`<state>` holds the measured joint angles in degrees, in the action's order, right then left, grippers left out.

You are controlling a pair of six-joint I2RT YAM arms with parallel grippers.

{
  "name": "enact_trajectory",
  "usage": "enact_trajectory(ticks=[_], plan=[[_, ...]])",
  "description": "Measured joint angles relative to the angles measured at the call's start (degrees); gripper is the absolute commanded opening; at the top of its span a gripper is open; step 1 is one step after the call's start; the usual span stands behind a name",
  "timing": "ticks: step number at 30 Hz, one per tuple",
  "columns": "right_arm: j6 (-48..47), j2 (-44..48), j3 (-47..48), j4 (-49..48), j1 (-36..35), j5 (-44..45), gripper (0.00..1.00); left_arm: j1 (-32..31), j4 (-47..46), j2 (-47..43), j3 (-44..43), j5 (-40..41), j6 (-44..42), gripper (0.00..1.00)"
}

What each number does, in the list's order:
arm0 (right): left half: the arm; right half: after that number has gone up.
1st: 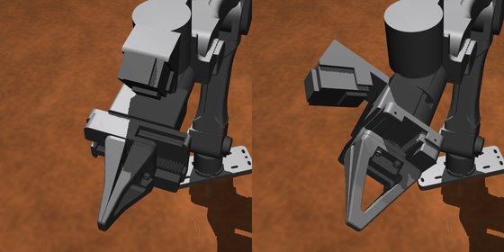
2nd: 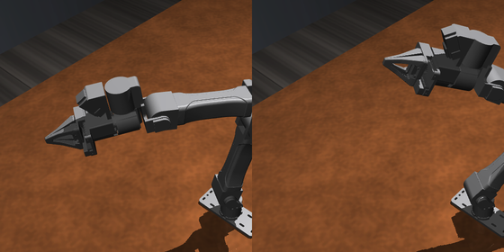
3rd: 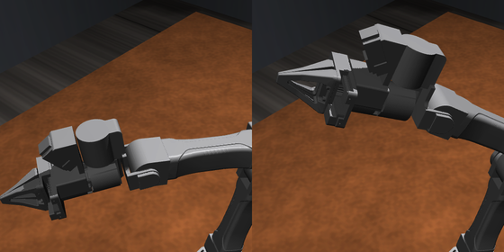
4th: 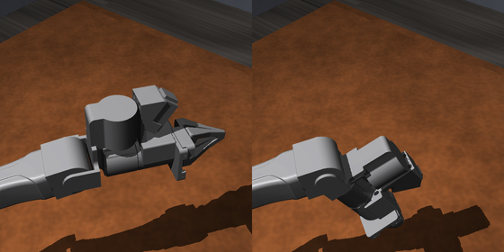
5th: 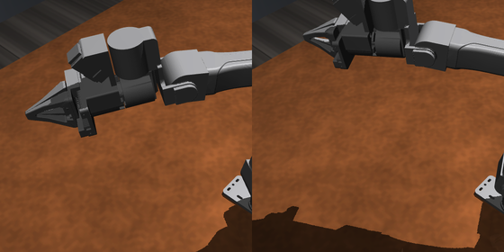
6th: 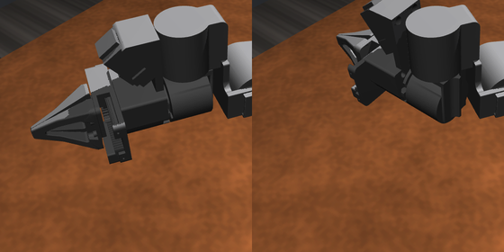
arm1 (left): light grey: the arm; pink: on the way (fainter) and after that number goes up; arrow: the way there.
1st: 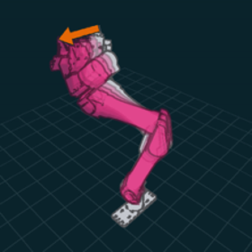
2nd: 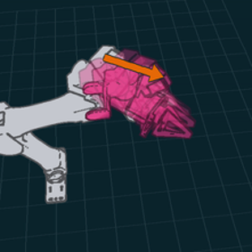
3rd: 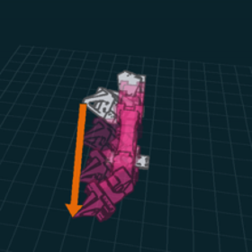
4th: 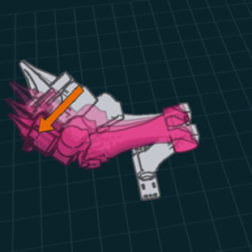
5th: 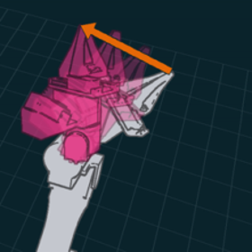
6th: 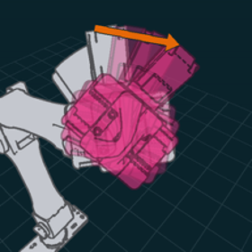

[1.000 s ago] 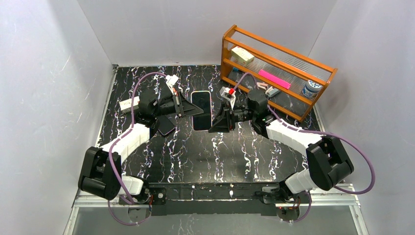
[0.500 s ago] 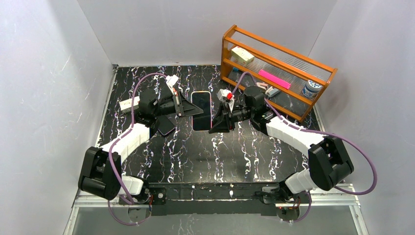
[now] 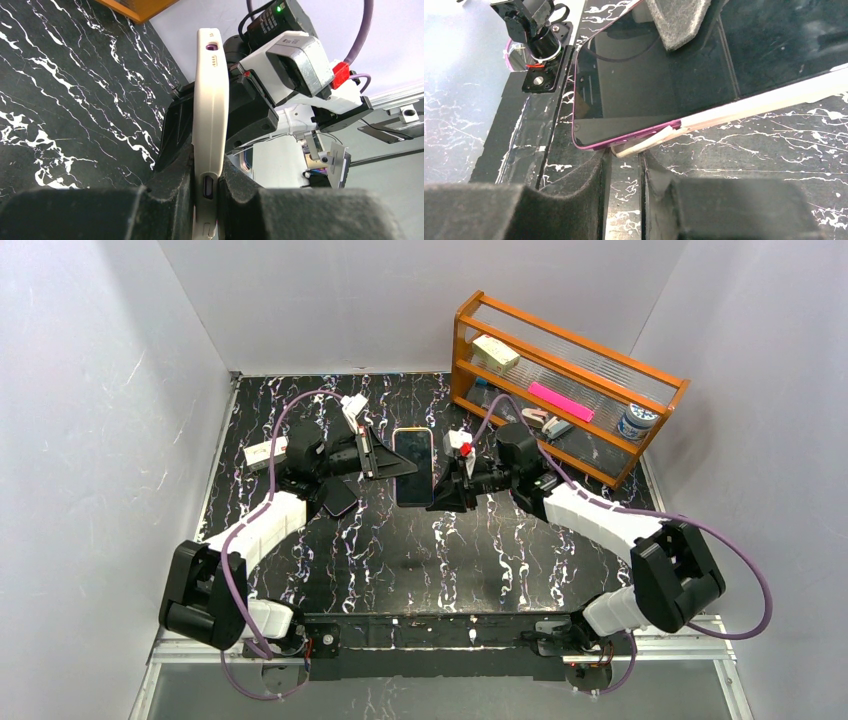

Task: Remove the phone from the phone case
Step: Remove the phone case from the phone.

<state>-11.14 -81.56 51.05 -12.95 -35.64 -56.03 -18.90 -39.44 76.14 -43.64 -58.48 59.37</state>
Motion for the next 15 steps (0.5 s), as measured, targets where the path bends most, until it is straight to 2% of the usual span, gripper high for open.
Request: enact_trajectory(ticks=[6, 10, 15], plan=[[7.08, 1.64, -5.53, -10.88, 0.52, 1.27, 0.04, -0.63, 0.96, -1.05, 0.0, 1.03, -0.66, 0.0], [17.18, 1.84, -8.5, -20.44, 1.44, 1.49, 0.13, -0.7, 0.94, -2.27, 0.04, 2.82, -1.05, 0.0], [31.69, 2.54, -14.16, -34.16, 1.81, 4.28, 0.18, -1.62, 0.92, -3.85, 0.63, 5.31, -1.33, 0.0]])
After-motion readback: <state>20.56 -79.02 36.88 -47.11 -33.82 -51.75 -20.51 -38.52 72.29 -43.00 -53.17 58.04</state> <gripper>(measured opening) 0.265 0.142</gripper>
